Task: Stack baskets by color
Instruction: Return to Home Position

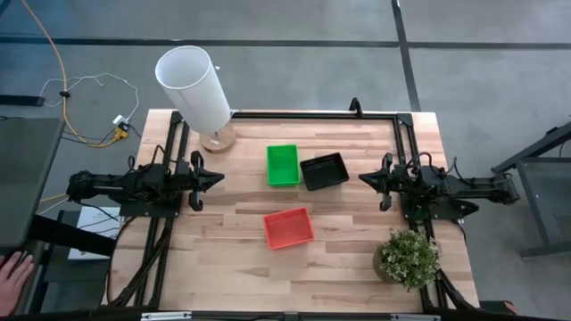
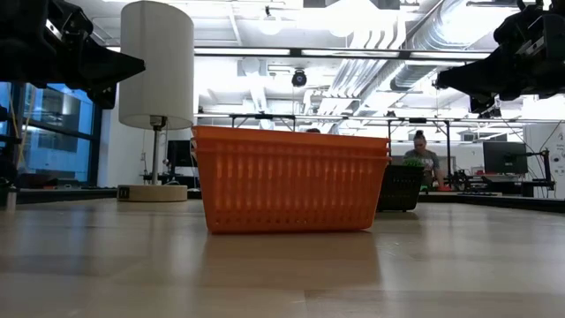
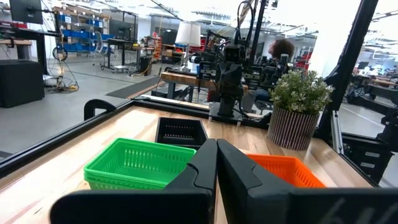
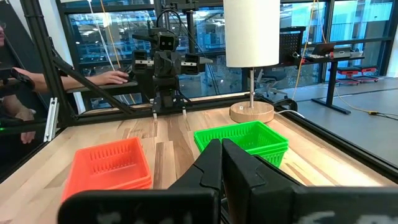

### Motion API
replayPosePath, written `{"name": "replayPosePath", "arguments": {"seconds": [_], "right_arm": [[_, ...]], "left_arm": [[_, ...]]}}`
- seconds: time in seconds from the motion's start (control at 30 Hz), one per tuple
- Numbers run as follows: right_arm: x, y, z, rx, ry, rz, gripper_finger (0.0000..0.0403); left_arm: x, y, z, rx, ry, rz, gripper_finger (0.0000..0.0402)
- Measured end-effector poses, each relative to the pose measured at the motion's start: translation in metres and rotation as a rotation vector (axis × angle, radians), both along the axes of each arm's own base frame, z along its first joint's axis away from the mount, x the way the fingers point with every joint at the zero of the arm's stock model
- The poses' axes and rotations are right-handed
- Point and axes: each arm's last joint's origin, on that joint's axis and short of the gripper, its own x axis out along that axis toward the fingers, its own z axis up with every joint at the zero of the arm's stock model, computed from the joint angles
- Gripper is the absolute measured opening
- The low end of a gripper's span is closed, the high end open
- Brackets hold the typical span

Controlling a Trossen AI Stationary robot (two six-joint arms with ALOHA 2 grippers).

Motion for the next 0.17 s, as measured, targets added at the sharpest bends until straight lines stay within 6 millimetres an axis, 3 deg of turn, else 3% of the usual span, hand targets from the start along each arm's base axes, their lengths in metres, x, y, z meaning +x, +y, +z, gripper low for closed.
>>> {"name": "replayPosePath", "arguments": {"seconds": [0.17], "right_arm": [[0.0,0.0,0.0,0.0,0.0,0.001,0.0]], "left_arm": [[0.0,0.0,0.0,0.0,0.0,0.0,0.0]]}}
